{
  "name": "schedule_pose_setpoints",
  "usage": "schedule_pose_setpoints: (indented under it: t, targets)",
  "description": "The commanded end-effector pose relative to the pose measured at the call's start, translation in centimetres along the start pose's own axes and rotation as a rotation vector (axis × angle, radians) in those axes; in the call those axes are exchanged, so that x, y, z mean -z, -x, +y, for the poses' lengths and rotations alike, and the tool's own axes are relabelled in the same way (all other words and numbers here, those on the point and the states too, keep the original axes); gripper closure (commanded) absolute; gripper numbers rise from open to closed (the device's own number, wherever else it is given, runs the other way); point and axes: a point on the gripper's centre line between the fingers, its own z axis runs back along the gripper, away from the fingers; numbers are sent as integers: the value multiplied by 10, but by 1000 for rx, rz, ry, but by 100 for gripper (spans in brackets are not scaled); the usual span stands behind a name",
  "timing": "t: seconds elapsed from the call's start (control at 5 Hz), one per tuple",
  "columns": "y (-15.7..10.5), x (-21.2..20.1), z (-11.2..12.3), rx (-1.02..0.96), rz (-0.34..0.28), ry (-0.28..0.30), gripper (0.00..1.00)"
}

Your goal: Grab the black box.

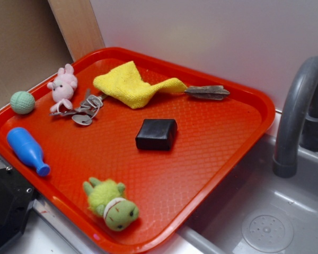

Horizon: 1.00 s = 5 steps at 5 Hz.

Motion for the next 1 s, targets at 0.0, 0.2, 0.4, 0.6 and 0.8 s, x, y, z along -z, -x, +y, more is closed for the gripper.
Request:
schedule_pose_setpoints:
  t: [0.0, 0.2, 0.4, 0.6, 0.8]
  targets:
    - [-92, 29, -41, 310, -74, 55, 0]
    - [-101, 64, -54, 558, -41, 80, 0]
    - [-101, 64, -54, 558, -41, 80, 0]
    - [-101, 64, -54, 558, -41, 80, 0]
    - [-101, 64, -54, 558, -41, 80, 0]
